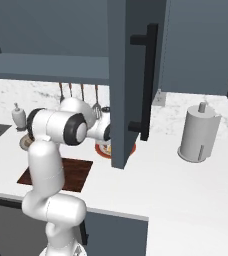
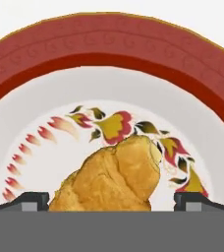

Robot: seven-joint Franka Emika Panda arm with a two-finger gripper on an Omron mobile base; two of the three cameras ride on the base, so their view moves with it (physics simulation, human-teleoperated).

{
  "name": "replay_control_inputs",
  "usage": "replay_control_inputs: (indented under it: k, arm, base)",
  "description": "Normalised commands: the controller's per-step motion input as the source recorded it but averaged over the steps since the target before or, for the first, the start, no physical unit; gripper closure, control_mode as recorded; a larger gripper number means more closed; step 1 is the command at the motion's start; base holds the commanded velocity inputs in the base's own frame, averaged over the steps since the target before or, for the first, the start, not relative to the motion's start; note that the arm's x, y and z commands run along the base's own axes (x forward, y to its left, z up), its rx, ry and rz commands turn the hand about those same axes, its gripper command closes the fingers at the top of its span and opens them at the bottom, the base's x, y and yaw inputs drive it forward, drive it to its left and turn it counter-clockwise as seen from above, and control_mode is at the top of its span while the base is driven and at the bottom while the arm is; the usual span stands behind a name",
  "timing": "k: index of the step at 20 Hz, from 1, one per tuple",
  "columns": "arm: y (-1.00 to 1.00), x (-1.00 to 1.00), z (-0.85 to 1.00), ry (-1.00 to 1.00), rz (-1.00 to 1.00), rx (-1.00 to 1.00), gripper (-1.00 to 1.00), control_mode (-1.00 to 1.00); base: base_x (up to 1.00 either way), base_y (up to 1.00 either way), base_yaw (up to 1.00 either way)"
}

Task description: From the different types of pastries on the counter, select a croissant and place it on the cutting board. Then retrieve a jar of jam from the cabinet and place it alongside the croissant on the cutting board.

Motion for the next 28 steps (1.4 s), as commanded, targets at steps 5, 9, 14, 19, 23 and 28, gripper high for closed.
replay_control_inputs:
  k: [5, 9, 14, 19, 23, 28]
  arm:
    - [0.0, 0.23, -0.47, -0.06, 0.0, -0.02, -1.0, -1.0]
    - [0.0, 0.17, -0.36, 0.0, 0.0, 0.0, 1.0, -1.0]
    - [-0.03, 0.0, -0.23, 0.07, 0.0, 0.0, 1.0, -1.0]
    - [-0.18, 0.0, -0.48, 0.09, 0.0, 0.0, 1.0, -1.0]
    - [-0.1, -0.22, 0.29, 0.02, 0.01, 0.02, 1.0, -1.0]
    - [0.0, -0.67, 0.2, 0.01, 0.06, 0.02, 1.0, -1.0]
  base:
    - [0.0, 0.0, 0.0]
    - [0.0, 0.0, 0.0]
    - [0.0, 0.0, 0.0]
    - [0.0, 0.0, 0.0]
    - [0.0, 0.0, 0.0]
    - [0.0, 0.0, 0.0]
